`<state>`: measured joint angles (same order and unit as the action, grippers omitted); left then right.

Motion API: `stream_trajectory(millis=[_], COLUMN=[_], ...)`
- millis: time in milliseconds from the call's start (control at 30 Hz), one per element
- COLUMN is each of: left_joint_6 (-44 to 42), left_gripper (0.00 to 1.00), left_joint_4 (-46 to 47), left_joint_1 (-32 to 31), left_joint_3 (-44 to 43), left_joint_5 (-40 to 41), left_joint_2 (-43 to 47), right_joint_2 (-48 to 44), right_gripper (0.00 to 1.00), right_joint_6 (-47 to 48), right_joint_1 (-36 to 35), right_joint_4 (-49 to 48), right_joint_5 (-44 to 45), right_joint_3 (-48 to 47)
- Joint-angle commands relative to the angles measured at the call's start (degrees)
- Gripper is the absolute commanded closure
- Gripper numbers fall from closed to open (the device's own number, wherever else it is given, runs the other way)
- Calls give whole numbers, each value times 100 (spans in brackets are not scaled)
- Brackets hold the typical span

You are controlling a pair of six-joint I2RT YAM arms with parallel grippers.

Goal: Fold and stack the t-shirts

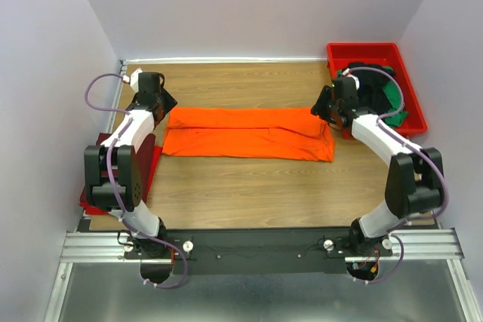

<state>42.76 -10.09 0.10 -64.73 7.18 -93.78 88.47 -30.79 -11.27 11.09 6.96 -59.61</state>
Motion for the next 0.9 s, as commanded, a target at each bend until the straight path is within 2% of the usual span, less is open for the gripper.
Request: stream_trajectory(millis=[0,267,600,767,867], left_joint_6=[-329,-734,-875,-884,-884], left_gripper=[47,48,48,48,48], left_joint_4=[-125,-248,-301,-283,-266], left_joint_1=[-308,-721,-906,-906,-906], left_joint_3=[-215,-339,-356,-356,-356], left_joint_5=[-461,-990,-1166,-1228,-1236], left_joint_2=[17,96,106,26,9], right_joint_2=[809,1910,2210,2193,2122], right_gripper=[40,41,44,55,66], right_joint_6=[248,459,363,293,240], right_joint_1=[19,19,28,19,19], right_joint_4=[-134,-134,-142,-160,-169], right_joint_5=[95,604,526,394,280], right_joint_3=[-611,-1192,-1105,-1052,-982])
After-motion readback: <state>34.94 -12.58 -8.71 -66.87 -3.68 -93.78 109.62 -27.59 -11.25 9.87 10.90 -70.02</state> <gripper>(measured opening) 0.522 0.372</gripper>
